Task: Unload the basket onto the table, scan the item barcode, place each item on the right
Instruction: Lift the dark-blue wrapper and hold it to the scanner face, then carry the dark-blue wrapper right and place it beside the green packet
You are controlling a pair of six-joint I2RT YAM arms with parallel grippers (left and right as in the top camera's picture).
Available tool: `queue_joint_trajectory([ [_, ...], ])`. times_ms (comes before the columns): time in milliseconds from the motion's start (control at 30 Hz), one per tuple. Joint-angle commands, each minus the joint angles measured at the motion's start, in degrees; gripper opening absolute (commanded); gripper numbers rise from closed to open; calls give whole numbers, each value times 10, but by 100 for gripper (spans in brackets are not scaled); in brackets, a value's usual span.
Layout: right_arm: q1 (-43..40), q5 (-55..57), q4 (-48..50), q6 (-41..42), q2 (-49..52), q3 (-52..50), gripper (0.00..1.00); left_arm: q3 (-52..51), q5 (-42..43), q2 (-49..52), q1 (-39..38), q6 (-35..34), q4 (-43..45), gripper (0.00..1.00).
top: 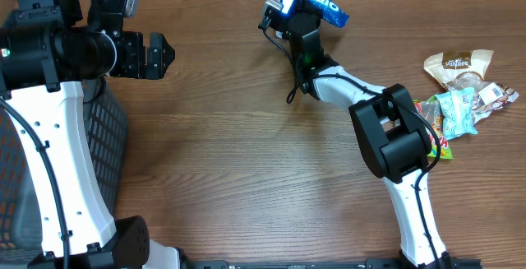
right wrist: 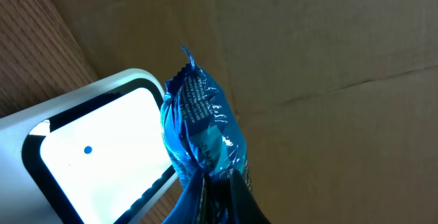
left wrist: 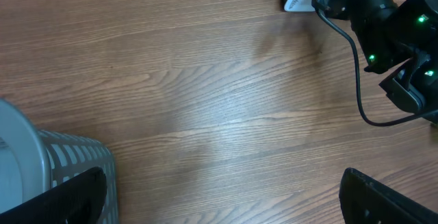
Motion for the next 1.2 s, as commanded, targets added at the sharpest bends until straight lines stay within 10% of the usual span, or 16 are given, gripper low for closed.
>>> queue_joint_trajectory([
  [0,3,-3,5,-3,-9,7,4,9,6,0,-1,4,1,100],
  [500,33,-139,-461,195,-304,7,4,9,6,0,-1,4,1,99],
  [800,40,-149,-815,697,-511,7,4,9,6,0,-1,4,0,100],
  [1167,-266,-151,-1002,887,-531,-50,4,9,6,0,-1,4,1,100],
])
